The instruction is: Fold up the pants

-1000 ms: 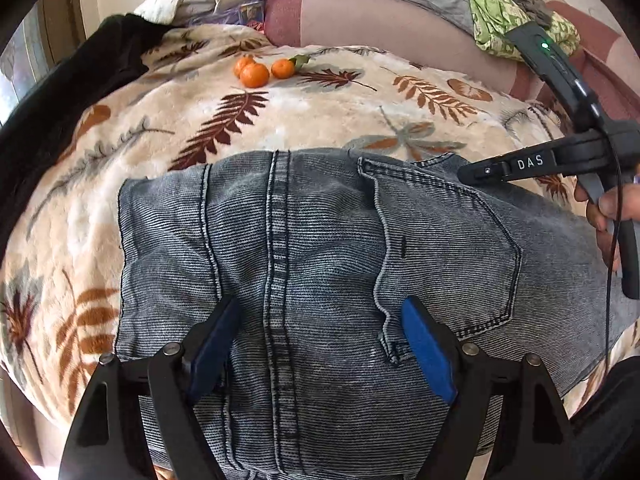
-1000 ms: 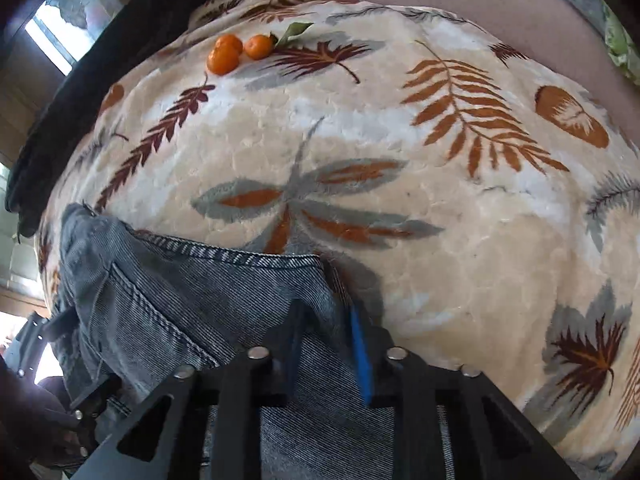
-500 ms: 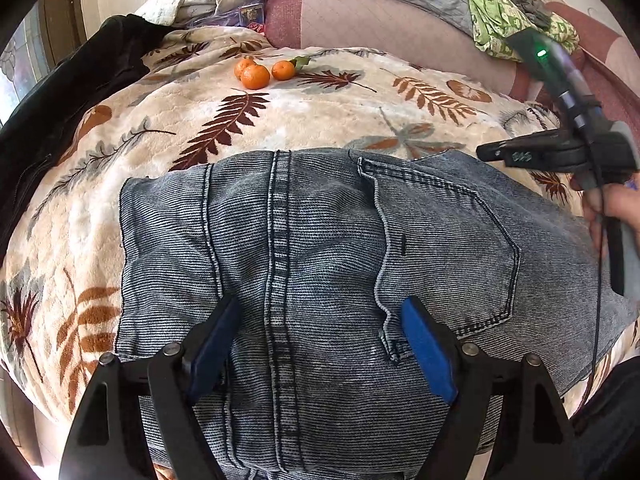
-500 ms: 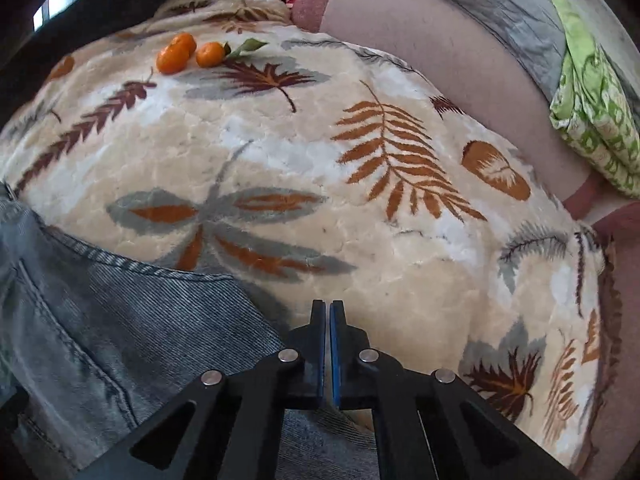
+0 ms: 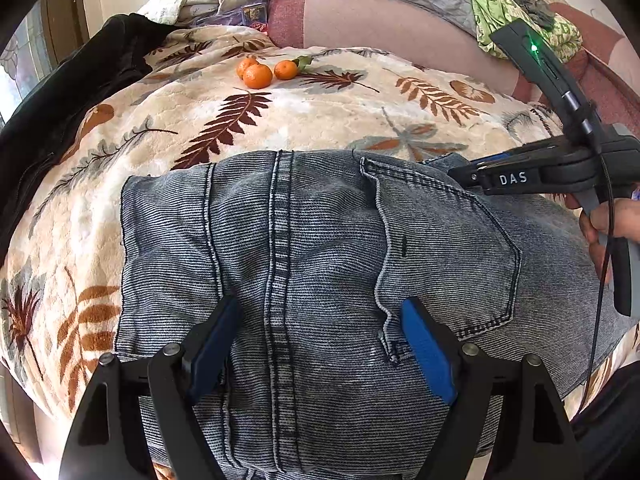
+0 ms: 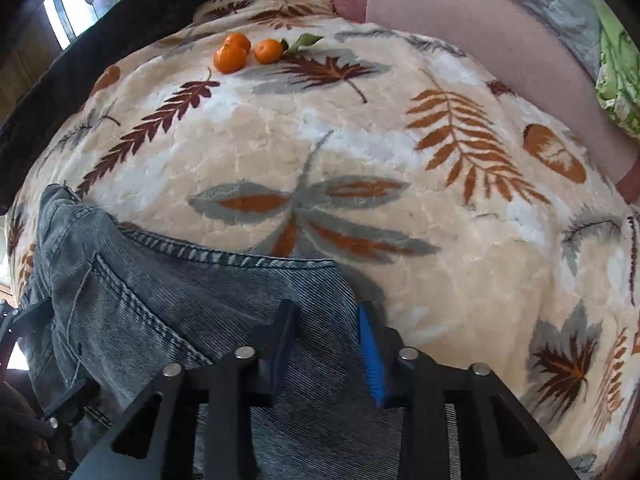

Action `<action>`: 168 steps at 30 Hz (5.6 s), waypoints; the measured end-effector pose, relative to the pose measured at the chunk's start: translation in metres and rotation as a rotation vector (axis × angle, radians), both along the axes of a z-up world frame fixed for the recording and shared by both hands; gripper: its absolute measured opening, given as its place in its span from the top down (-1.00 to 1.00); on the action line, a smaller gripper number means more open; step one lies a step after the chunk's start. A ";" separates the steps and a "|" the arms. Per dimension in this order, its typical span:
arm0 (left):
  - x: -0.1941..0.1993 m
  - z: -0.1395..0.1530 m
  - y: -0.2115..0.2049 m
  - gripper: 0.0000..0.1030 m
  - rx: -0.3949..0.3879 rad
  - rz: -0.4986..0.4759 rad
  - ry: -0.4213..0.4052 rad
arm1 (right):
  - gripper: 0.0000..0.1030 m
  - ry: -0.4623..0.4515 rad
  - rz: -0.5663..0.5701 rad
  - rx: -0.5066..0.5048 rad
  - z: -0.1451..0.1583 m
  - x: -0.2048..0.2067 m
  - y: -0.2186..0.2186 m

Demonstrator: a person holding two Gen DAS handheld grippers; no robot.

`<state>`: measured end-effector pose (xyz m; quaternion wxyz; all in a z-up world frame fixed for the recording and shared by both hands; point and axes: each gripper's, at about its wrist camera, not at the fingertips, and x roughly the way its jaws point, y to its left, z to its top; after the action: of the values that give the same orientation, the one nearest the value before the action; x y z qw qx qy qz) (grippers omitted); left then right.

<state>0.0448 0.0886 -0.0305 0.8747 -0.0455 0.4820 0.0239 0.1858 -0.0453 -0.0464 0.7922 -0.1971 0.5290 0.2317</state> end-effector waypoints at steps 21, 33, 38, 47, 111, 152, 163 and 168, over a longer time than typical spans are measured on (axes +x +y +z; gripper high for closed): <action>-0.001 -0.001 -0.003 -0.61 0.013 0.010 -0.004 | -0.35 -0.258 -0.153 -0.013 0.067 -0.065 -0.075; -0.002 -0.001 -0.007 -0.62 0.048 0.023 -0.011 | -0.61 -0.052 -0.309 -0.036 0.003 -0.096 -0.145; -0.002 -0.002 -0.008 -0.62 0.054 0.025 -0.014 | -0.61 -0.127 -0.294 -0.027 0.019 -0.113 -0.146; -0.003 -0.002 -0.009 -0.62 0.068 0.031 -0.016 | -0.76 -0.070 -0.318 -0.022 -0.001 -0.111 -0.159; -0.042 0.023 -0.113 -0.62 0.223 0.019 -0.253 | -0.93 -0.434 -0.467 -0.086 0.047 -0.161 -0.236; -0.045 0.028 -0.081 -0.62 0.055 0.075 -0.307 | -0.93 -0.497 -0.307 -0.347 0.040 -0.175 -0.192; -0.045 0.027 -0.080 -0.62 0.126 0.107 -0.285 | -0.93 -0.458 -0.329 -0.367 0.037 -0.176 -0.206; -0.044 0.025 -0.068 -0.62 0.132 0.148 -0.250 | -0.93 -0.460 -0.334 -0.392 0.039 -0.181 -0.205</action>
<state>0.0007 0.0207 -0.0054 0.9247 -0.0262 0.3622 0.1142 0.0053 -0.2504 -0.0071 0.8646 -0.3035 0.3961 -0.0578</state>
